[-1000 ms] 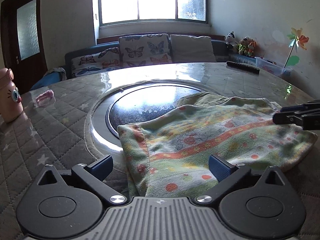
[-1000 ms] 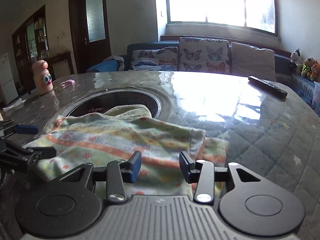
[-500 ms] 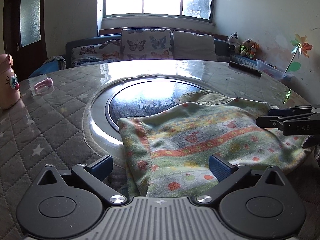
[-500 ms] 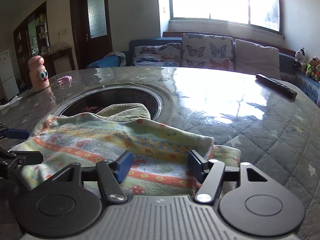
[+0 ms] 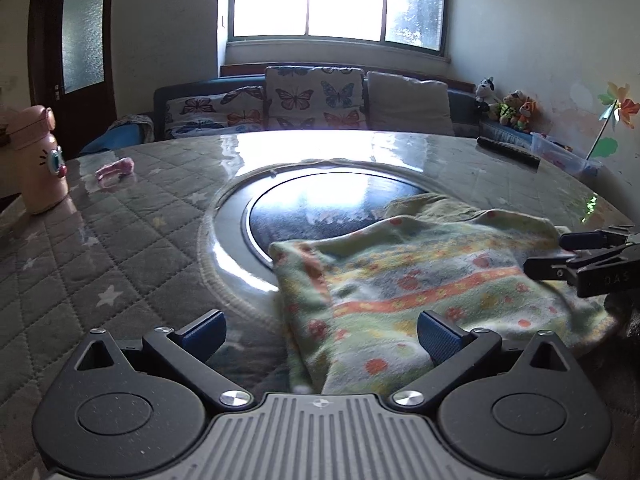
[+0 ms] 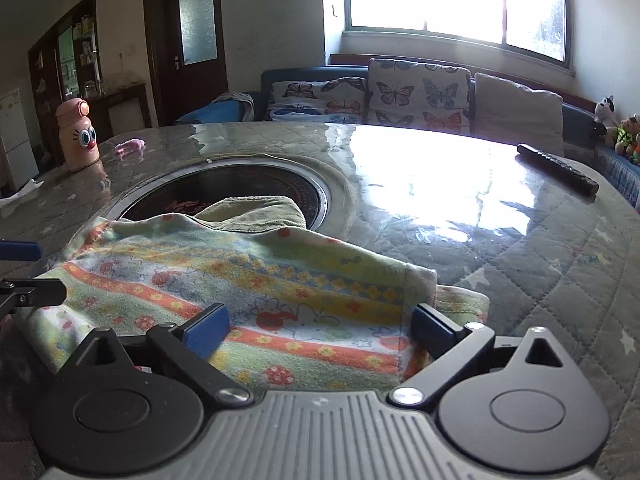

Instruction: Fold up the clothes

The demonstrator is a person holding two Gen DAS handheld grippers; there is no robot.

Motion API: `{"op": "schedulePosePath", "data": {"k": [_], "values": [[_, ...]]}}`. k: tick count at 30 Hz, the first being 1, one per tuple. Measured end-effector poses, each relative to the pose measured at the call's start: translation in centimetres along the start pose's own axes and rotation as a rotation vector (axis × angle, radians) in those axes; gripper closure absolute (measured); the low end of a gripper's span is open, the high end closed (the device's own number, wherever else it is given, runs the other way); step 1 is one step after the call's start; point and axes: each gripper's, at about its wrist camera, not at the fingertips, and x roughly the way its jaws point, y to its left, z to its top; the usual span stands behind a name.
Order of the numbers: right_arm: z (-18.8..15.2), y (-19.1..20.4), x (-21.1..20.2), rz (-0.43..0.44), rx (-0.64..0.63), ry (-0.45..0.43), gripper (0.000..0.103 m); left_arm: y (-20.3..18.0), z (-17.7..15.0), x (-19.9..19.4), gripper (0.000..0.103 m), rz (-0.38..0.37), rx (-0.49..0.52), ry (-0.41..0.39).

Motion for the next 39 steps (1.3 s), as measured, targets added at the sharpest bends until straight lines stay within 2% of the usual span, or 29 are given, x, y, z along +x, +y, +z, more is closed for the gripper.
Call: {"op": "schedulePosePath", "data": {"k": [7, 11, 13, 18, 23, 31, 35, 39], "values": [[0.0, 0.1, 0.1, -0.002, -0.007, 0.01, 0.0, 2.0, -0.7, -1.2, 0.0, 0.07, -0.039, 0.015], [0.0, 0.1, 0.1, -0.003, -0.01, 0.013, 0.0, 2.5, -1.4, -1.5, 0.0, 0.097, -0.014, 0.027], [0.0, 0.0, 0.1, -0.002, -0.01, 0.013, 0.0, 2.3, -1.3, -1.7, 0.0, 0.133, 0.033, 0.019], [0.0, 0.0, 0.2, -0.003, -0.011, 0.014, 0.0, 1.8, 0.1, -1.9, 0.0, 0.153, 0.079, -0.007], [0.1, 0.1, 0.2, -0.004, -0.012, 0.015, 0.0, 1.3, 2.7, -0.2, 0.0, 0.122, 0.082, -0.029], [0.1, 0.1, 0.1, -0.002, -0.009, 0.016, 0.0, -1.9, 5.4, 4.6, 0.0, 0.096, 0.21, -0.004], [0.1, 0.1, 0.2, -0.001, -0.008, 0.016, 0.0, -3.1, 6.4, 6.5, 0.0, 0.064, 0.243, 0.013], [0.1, 0.1, 0.2, 0.0, -0.007, 0.016, 0.0, -3.9, 7.0, 8.3, 0.0, 0.075, 0.274, 0.033]]}}
